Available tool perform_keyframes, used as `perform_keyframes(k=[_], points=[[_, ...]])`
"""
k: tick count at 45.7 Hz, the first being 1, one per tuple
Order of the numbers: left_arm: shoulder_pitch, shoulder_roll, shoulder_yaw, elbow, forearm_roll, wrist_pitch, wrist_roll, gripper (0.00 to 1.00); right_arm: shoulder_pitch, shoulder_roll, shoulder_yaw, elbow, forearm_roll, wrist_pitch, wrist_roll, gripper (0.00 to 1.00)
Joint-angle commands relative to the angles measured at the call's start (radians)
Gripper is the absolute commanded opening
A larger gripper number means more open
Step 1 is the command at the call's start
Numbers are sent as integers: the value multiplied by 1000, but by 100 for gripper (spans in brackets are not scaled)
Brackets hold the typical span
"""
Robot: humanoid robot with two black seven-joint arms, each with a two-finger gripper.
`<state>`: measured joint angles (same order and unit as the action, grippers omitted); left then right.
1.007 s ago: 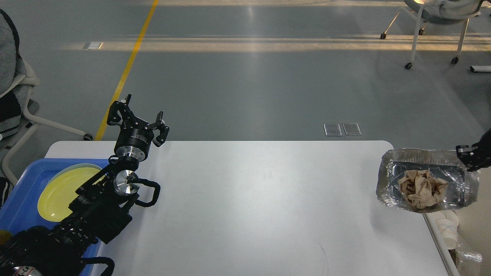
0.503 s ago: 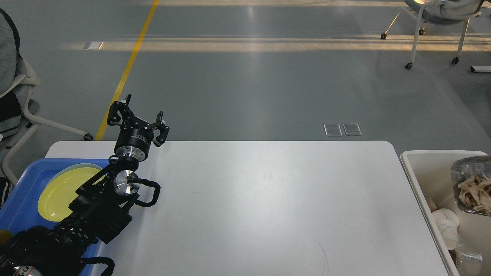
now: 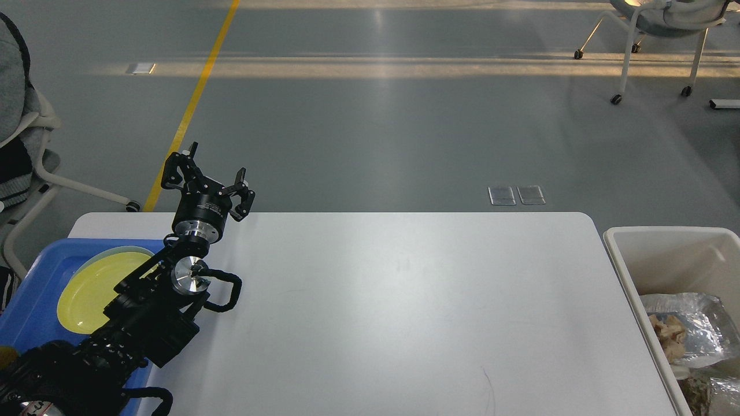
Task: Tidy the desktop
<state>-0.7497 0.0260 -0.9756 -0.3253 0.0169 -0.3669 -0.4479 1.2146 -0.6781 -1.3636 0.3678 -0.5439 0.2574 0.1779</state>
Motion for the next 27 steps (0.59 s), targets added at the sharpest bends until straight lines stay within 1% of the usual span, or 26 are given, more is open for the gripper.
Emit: perform_keyframes(k=[1,10,16,21,27], points=[[0,0,0,0,0,-1,0,100,120,-1,23,130,21,22,2,100],[1,0,0,0,0,0,0,100,390,11,23,485,151,111,0,100],[0,0,0,0,0,0,0,100,584,49,23,672,203,178,-2,100],[0,0,0,0,0,0,0,100,762,98,31,763,288,307,-2,100],[0,0,0,0,0,0,0,100,923,152,70,793,363,492,-2,100]])
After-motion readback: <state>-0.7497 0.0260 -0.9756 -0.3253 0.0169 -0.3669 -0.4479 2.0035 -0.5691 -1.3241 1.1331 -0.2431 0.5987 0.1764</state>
